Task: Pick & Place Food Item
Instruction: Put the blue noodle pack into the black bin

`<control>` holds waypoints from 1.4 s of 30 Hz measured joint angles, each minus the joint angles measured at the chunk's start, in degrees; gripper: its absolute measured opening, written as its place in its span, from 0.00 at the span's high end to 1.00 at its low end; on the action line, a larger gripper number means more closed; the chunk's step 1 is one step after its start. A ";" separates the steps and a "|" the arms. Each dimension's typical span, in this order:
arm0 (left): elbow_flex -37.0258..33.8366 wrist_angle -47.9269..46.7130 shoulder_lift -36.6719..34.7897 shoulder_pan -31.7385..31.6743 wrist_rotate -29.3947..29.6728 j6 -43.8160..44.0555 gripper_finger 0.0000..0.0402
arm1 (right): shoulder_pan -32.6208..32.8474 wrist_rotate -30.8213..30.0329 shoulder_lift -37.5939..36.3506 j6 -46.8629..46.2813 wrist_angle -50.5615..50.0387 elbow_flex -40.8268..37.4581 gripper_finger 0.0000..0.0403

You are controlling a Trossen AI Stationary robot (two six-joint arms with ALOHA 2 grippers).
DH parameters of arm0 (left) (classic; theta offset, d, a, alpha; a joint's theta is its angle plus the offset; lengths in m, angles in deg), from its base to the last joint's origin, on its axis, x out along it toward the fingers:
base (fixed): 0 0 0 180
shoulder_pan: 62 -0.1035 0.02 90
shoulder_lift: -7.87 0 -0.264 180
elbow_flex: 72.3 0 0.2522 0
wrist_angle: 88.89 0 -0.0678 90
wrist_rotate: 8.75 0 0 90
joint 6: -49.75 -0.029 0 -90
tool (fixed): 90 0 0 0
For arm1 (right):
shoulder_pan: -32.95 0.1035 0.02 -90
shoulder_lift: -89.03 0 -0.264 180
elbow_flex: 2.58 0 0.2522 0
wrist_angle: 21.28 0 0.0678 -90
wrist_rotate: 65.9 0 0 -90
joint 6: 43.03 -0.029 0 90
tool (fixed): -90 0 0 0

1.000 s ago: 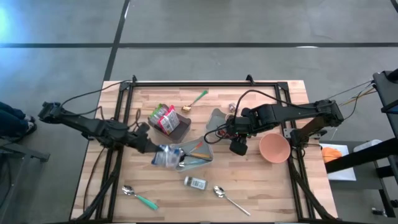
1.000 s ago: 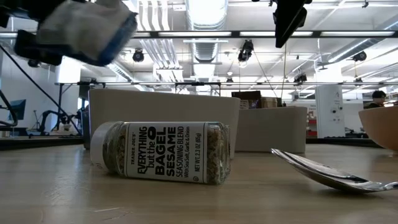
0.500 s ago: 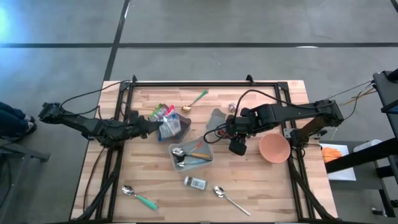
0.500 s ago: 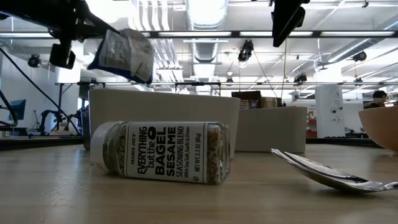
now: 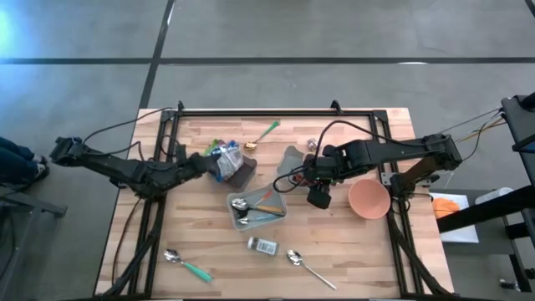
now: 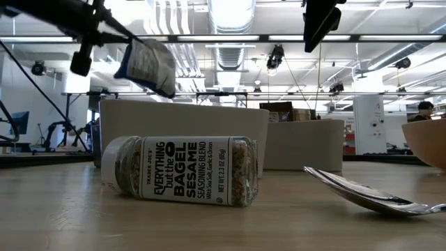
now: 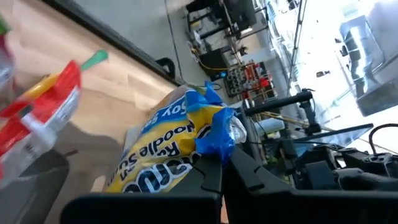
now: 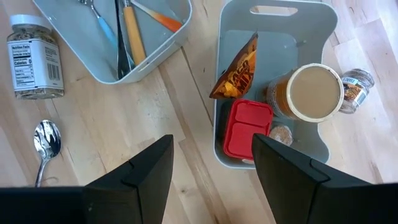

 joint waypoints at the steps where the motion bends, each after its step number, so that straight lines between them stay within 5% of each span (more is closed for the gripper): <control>1: 1.63 -1.73 0.28 -0.31 -0.01 -0.54 1.00 | 0.00 0.00 -0.01 0.00 -0.02 0.01 0.47; 8: 17.98 -26.92 5.83 -3.47 0.06 0.56 1.00 | 0.00 0.00 -0.02 0.22 -0.02 0.00 0.47; 13: 21.78 -28.82 12.63 -3.98 1.79 -2.48 1.00 | 0.00 0.00 -0.02 0.22 0.13 0.00 0.47; 31: 9.83 -13.28 17.79 -3.90 5.65 -4.50 1.00 | 0.00 0.00 -0.02 0.15 1.07 0.00 0.47; 42: 0.82 6.21 17.83 -3.90 6.50 -9.38 1.00 | 0.00 0.00 -0.02 1.68 1.07 0.00 0.47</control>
